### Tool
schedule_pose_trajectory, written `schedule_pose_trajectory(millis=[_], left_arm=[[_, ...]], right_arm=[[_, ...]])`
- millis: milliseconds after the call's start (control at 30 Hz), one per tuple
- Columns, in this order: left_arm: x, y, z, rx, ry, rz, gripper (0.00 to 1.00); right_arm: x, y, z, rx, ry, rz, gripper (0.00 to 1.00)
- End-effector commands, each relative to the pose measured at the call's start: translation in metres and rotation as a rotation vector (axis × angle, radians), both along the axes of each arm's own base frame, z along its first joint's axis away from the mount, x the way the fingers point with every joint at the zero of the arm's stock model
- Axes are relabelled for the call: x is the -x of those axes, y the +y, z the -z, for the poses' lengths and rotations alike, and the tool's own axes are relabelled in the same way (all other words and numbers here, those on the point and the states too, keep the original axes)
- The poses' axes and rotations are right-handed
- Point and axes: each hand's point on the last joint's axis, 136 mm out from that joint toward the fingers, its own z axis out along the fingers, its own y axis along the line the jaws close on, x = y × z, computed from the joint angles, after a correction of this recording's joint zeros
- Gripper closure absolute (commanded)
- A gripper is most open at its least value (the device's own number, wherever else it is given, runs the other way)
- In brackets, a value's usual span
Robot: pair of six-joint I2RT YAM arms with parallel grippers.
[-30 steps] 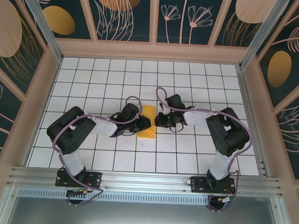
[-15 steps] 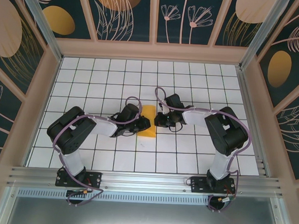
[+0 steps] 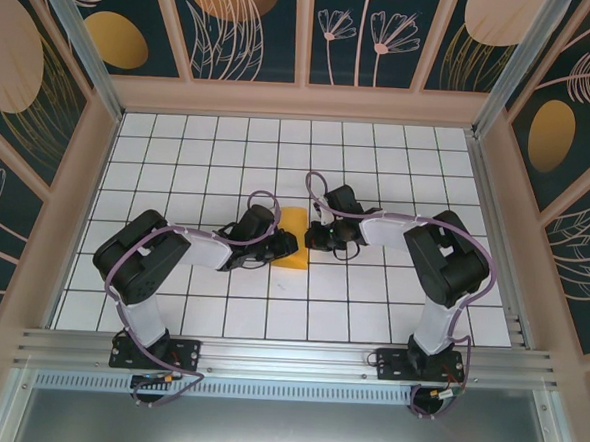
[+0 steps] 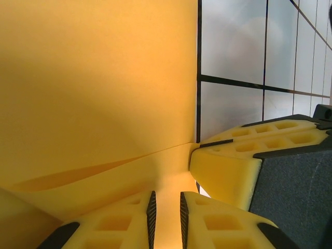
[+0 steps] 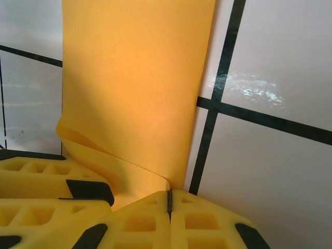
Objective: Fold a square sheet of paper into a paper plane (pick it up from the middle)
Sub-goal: Fold the triangle a second time at the center of the table.
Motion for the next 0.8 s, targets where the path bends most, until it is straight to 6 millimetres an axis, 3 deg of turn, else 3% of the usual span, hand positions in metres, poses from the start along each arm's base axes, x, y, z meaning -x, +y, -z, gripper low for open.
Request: schedule_pose_trajectory(millis=[0, 67, 400, 600, 767], left_arm=[[0.006, 0.005, 0.015, -0.048, 0.027, 0.006, 0.76], [0.007, 0.007, 0.02, -0.065, 0.041, 0.001, 0.78], [0.015, 0.02, 0.045, -0.149, 0.102, -0.017, 0.83], [0.016, 0.025, 0.049, -0.178, 0.11, -0.026, 0.84], [0.017, 0.026, 0.051, -0.183, 0.114, -0.034, 0.85]], right_arm=[[0.0, -0.008, 0.01, 0.056, 0.022, 0.032, 0.93], [0.0, -0.006, 0.007, 0.049, 0.021, 0.032, 0.92], [-0.003, -0.008, -0.043, -0.011, -0.061, 0.07, 0.75], [0.026, -0.002, -0.047, -0.021, -0.034, 0.021, 0.82], [0.055, 0.009, -0.035, -0.025, 0.025, -0.034, 0.87]])
